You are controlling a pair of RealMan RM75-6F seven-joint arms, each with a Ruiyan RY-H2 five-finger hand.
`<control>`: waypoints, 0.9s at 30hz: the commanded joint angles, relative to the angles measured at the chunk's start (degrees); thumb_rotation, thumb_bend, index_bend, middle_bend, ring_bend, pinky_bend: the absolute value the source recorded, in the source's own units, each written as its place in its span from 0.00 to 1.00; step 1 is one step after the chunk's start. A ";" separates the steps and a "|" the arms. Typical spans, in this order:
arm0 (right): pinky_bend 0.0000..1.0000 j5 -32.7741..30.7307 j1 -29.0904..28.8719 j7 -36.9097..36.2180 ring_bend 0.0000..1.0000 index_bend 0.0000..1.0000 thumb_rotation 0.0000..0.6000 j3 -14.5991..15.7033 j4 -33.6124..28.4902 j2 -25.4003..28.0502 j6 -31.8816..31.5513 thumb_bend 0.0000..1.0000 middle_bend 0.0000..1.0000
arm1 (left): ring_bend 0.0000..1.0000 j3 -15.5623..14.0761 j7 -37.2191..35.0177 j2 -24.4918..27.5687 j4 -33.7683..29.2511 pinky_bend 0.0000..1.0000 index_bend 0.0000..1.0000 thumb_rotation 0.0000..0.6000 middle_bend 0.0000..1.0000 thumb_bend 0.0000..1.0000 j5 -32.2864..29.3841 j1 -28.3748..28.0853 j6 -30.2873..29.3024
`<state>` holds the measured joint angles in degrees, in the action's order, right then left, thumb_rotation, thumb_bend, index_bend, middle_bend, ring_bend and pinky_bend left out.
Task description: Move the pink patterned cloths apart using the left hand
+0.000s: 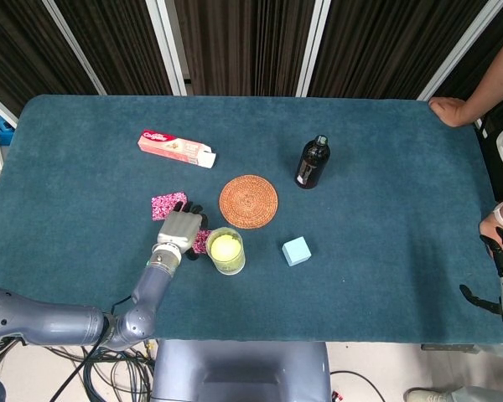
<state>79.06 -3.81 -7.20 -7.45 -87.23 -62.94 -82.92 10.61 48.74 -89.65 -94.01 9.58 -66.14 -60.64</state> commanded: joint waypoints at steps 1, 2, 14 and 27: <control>0.19 0.03 0.02 -0.04 0.07 0.13 1.00 -0.02 0.03 0.00 -0.07 0.18 0.01 | 0.00 -0.04 0.18 0.09 -0.09 0.00 0.36 1.00 0.17 0.15 -0.10 -0.05 -0.09; 0.19 0.00 0.04 -0.03 0.07 0.13 1.00 -0.03 0.01 0.02 -0.09 0.18 0.01 | 0.00 0.00 0.19 0.15 -0.18 0.00 0.36 1.00 0.17 0.15 -0.10 -0.05 -0.17; 0.19 -0.22 0.10 -0.04 0.07 0.13 1.00 -0.12 -0.10 0.07 -0.03 0.18 0.01 | 0.00 1.84 -2.75 3.20 -1.72 0.00 0.37 1.00 0.17 0.15 7.19 1.45 -4.95; 0.19 -0.64 -0.49 1.47 0.07 0.13 1.00 -0.03 -0.07 -0.39 1.18 0.18 0.01 | 0.00 5.35 -1.23 8.56 7.95 0.00 0.34 1.00 0.15 0.12 -8.58 0.96 4.77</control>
<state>78.42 -4.26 -5.82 -7.52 -87.32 -63.30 -81.85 15.64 46.71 -82.05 -87.93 3.48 -65.05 -57.95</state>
